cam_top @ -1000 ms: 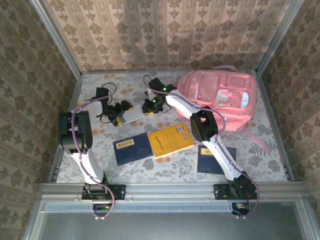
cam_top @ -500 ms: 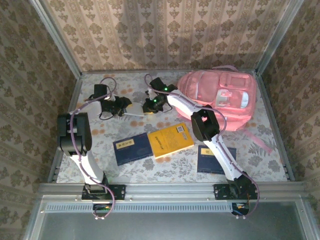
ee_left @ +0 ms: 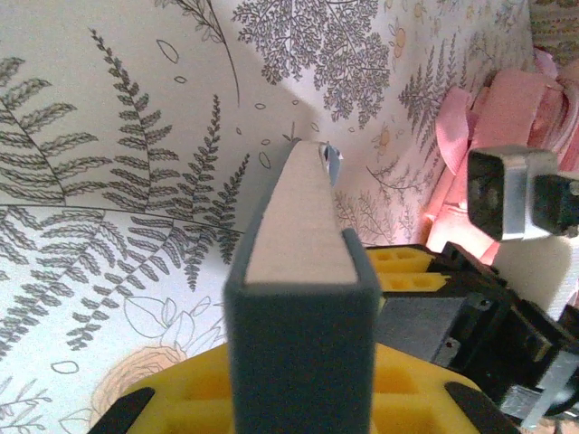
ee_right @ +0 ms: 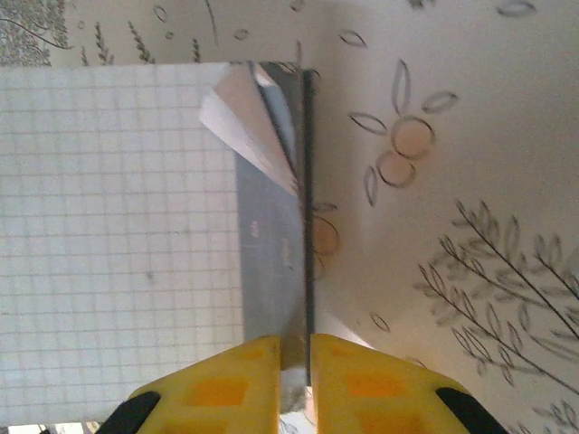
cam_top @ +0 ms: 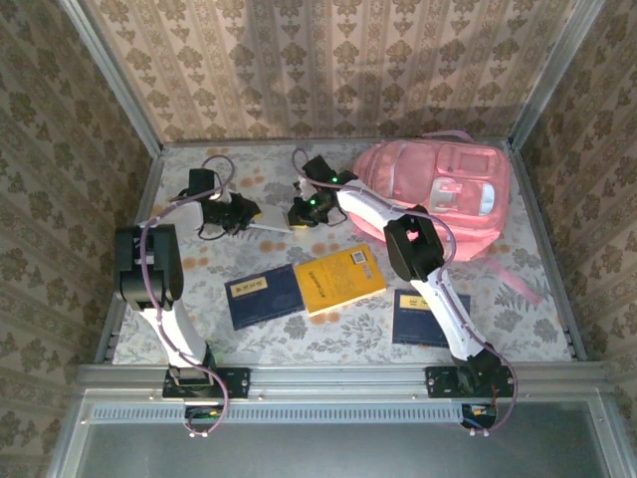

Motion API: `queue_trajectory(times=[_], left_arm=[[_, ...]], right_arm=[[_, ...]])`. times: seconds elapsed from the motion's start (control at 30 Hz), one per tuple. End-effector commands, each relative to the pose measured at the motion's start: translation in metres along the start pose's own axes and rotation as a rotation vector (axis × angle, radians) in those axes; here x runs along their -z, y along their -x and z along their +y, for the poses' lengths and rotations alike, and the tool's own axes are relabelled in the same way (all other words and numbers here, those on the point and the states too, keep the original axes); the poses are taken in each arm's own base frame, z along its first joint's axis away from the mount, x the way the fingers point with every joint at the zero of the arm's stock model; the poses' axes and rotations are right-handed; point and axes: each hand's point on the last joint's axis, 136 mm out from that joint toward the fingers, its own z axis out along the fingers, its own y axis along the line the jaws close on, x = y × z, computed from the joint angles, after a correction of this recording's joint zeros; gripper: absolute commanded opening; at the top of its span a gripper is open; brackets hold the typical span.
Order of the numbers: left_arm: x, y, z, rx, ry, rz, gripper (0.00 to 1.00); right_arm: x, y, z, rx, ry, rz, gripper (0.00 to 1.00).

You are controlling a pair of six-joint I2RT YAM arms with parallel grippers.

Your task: Pack the student bag

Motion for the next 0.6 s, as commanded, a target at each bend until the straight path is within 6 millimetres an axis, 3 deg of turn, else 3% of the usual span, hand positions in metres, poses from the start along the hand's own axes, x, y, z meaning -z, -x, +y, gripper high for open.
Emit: queue_trajectory(times=[0.0,0.13,0.27,0.37,0.57], left_arm=[[0.020,-0.003,-0.035,-0.086,-0.070,-0.024,0.00],[0.029,-0.006,-0.048,-0.111,-0.107,-0.034,0.00],[0.043,-0.014,-0.059,-0.148,-0.130,-0.053,0.00],[0.053,-0.023,-0.074,-0.183,-0.169,-0.061,0.00],[0.067,-0.049,-0.105,-0.298,-0.203,-0.050,0.00]], right_arm=[[0.019,-0.002,0.002,-0.028,-0.004,-0.018,0.25],[0.054,0.008,0.014,-0.009,0.021,-0.082,0.43],[0.110,0.022,0.016,0.043,-0.012,-0.182,0.53],[0.156,0.034,-0.003,0.051,-0.110,-0.273,0.56],[0.233,0.059,-0.070,-0.076,-0.325,-0.462,0.56]])
